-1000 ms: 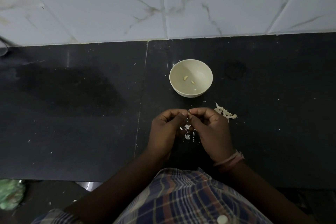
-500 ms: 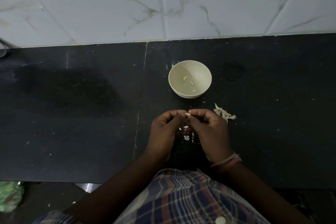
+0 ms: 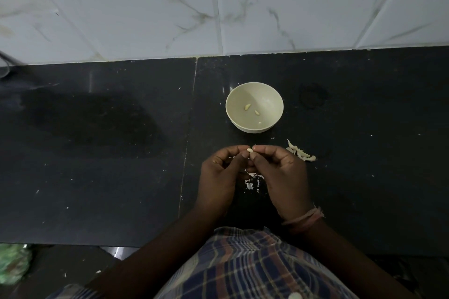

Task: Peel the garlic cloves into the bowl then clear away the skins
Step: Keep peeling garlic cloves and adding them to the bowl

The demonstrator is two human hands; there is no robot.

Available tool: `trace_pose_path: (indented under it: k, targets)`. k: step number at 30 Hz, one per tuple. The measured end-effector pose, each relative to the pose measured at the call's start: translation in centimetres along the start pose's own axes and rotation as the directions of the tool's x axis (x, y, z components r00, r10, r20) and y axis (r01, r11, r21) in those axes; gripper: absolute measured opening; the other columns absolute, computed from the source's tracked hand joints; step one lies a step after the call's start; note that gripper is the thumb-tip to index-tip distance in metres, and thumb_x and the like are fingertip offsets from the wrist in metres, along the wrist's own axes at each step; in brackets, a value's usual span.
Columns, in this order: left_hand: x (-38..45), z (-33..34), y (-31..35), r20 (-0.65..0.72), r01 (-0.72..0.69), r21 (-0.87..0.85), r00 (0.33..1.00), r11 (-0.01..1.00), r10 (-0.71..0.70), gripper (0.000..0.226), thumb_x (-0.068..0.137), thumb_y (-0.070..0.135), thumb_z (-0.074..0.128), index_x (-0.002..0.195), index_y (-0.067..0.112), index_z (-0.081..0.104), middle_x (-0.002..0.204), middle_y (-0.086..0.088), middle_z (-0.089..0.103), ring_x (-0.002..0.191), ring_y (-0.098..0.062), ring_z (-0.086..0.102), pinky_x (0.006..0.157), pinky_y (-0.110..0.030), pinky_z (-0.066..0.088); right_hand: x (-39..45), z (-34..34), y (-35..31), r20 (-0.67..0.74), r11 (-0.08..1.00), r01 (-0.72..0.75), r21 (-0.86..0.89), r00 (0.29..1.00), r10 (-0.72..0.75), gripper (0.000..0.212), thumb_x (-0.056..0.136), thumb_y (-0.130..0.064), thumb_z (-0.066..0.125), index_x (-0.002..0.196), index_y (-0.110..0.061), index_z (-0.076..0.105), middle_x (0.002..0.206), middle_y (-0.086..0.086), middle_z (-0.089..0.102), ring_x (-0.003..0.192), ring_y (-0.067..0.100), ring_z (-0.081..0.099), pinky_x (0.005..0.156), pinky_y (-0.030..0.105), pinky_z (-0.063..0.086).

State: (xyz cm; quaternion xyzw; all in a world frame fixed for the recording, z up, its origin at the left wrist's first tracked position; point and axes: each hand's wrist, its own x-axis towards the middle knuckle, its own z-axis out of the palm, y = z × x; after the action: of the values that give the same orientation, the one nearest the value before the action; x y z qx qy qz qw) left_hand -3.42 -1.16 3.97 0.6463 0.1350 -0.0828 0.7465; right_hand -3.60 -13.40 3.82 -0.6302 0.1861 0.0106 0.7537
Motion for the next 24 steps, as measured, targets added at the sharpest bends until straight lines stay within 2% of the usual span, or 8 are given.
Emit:
trace_pose_path:
  k: [3, 8, 14, 20, 24]
  targets:
    - [0.1, 0.06, 0.04, -0.002, 0.0, -0.031, 1.0, 1.0, 0.0, 0.011, 0.096, 0.012, 0.066, 0.103, 0.008, 0.074, 0.086, -0.009, 0.077, 0.077, -0.018, 0.074, 0.068, -0.027, 0.057, 0.19, -0.02, 0.03, -0.003, 0.995, 0.057, -0.084, 0.998, -0.057, 0.009, 0.089, -0.002, 0.072, 0.096, -0.007, 0.074, 0.086, 0.008, 0.077, 0.079, 0.021, 0.075, 0.068, 0.023, 0.058]
    - [0.18, 0.22, 0.05, 0.007, 0.038, -0.099, 0.999, 0.994, -0.037, 0.013, 0.097, 0.011, 0.065, 0.104, 0.006, 0.074, 0.09, -0.012, 0.077, 0.078, -0.021, 0.072, 0.07, -0.032, 0.058, 0.21, 0.02, -0.06, -0.004, 0.963, 0.153, -0.22, 0.988, -0.157, 0.008, 0.087, -0.004, 0.075, 0.093, -0.011, 0.074, 0.082, -0.003, 0.075, 0.076, 0.008, 0.072, 0.068, 0.017, 0.055]
    - [0.36, 0.27, -0.24, -0.004, 0.023, -0.114, 1.0, 0.993, -0.024, 0.013, 0.096, 0.011, 0.066, 0.103, 0.008, 0.076, 0.098, -0.018, 0.076, 0.095, -0.038, 0.073, 0.087, -0.05, 0.058, 0.23, -0.15, -0.35, 0.015, 0.919, 0.232, -0.319, 0.971, -0.24, 0.009, 0.089, -0.003, 0.072, 0.094, -0.01, 0.075, 0.084, -0.007, 0.074, 0.076, 0.001, 0.07, 0.069, 0.012, 0.052]
    - [0.45, 0.43, -0.18, 0.013, 0.007, -0.134, 1.0, 0.991, -0.006, 0.015, 0.097, 0.005, 0.063, 0.105, 0.006, 0.075, 0.099, -0.019, 0.076, 0.092, -0.03, 0.073, 0.084, -0.04, 0.061, 0.48, -0.32, -0.2, 0.031, 0.836, 0.315, -0.449, 0.941, -0.337, 0.007, 0.086, -0.013, 0.077, 0.088, -0.018, 0.072, 0.08, -0.01, 0.07, 0.074, 0.007, 0.068, 0.068, 0.025, 0.057]
    - [0.53, 0.38, -0.25, 0.005, 0.01, -0.167, 1.0, 0.986, -0.009, 0.015, 0.096, 0.005, 0.064, 0.107, 0.003, 0.074, 0.096, -0.019, 0.076, 0.089, -0.029, 0.073, 0.078, -0.035, 0.061, 0.62, -0.64, -0.27, 0.096, 0.766, 0.403, -0.501, 0.905, -0.414, 0.006, 0.087, -0.013, 0.076, 0.092, -0.016, 0.074, 0.085, -0.009, 0.07, 0.078, 0.007, 0.068, 0.071, 0.031, 0.058]
